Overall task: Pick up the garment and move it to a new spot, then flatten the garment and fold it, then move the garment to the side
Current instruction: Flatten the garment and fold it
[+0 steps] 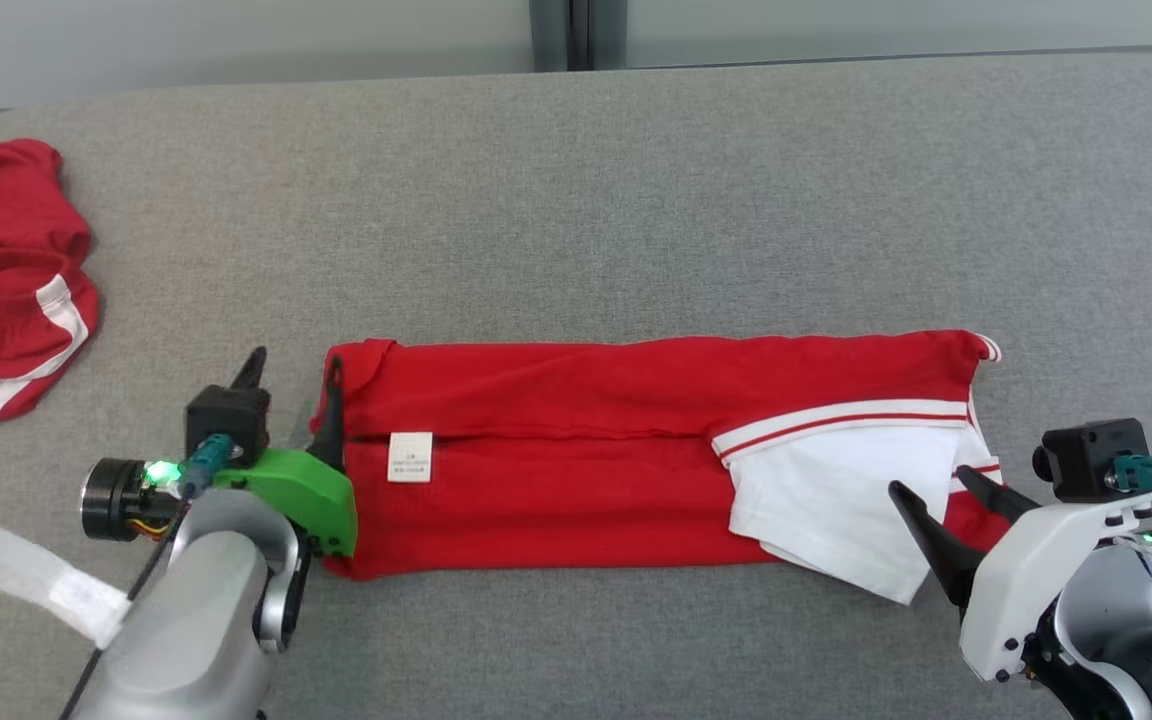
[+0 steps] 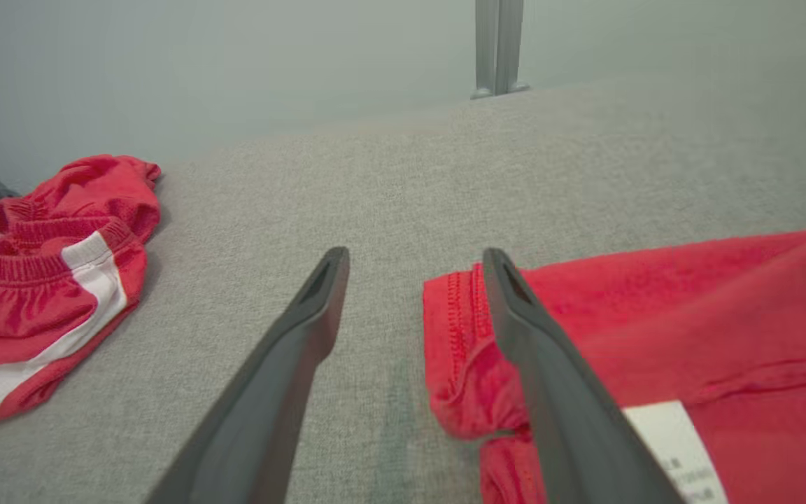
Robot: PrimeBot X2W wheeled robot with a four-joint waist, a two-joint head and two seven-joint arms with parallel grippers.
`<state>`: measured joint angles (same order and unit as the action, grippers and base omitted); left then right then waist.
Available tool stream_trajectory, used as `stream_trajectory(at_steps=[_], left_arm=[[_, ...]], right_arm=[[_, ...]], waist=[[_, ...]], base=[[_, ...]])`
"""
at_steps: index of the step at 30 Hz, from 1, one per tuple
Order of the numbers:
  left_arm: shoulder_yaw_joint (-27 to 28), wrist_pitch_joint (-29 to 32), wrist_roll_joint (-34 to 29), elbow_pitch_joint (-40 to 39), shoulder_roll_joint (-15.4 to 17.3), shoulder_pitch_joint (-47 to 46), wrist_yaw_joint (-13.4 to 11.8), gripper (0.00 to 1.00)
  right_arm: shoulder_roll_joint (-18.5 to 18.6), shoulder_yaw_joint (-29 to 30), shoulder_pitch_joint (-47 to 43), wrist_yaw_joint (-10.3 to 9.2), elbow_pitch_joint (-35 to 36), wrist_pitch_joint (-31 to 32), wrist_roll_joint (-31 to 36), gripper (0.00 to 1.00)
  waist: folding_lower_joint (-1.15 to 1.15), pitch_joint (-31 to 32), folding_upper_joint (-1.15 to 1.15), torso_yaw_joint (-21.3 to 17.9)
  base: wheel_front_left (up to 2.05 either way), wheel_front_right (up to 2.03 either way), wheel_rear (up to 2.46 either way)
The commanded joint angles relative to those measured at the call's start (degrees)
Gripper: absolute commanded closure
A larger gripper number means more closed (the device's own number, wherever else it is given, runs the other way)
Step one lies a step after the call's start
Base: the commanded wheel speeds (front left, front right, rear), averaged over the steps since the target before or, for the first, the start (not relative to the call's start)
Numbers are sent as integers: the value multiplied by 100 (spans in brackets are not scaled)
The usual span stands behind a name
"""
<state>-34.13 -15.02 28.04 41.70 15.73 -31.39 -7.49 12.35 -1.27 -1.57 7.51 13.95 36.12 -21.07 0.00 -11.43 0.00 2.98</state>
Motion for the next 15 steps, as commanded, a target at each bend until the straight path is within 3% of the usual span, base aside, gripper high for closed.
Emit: stream_trajectory(at_steps=[1, 4, 7, 15], left_arm=[[316, -18, 180, -246, -64, 210, -18, 0], [1137, -18, 469, -900, -278, 712, 69, 0], [1926, -19, 516, -1568, -544, 1224, 310, 0], [3191, -18, -273, -2813, -1126, 2291, 980, 0]], right_arm=[[-33, 49, 19, -4, 47, -76, -39, 0], [-188, 171, 98, -4, 79, -205, -97, 0], [-294, 347, 161, -4, 34, -226, -74, 0], [-557, 919, 431, -3, -514, 81, 136, 0]], waist=[[0, 74, 0, -35], [0, 170, 0, -55], [0, 253, 0, -61], [0, 466, 0, -40]], base=[[0, 0, 0], [0, 0, 0], [0, 0, 0], [0, 0, 0]])
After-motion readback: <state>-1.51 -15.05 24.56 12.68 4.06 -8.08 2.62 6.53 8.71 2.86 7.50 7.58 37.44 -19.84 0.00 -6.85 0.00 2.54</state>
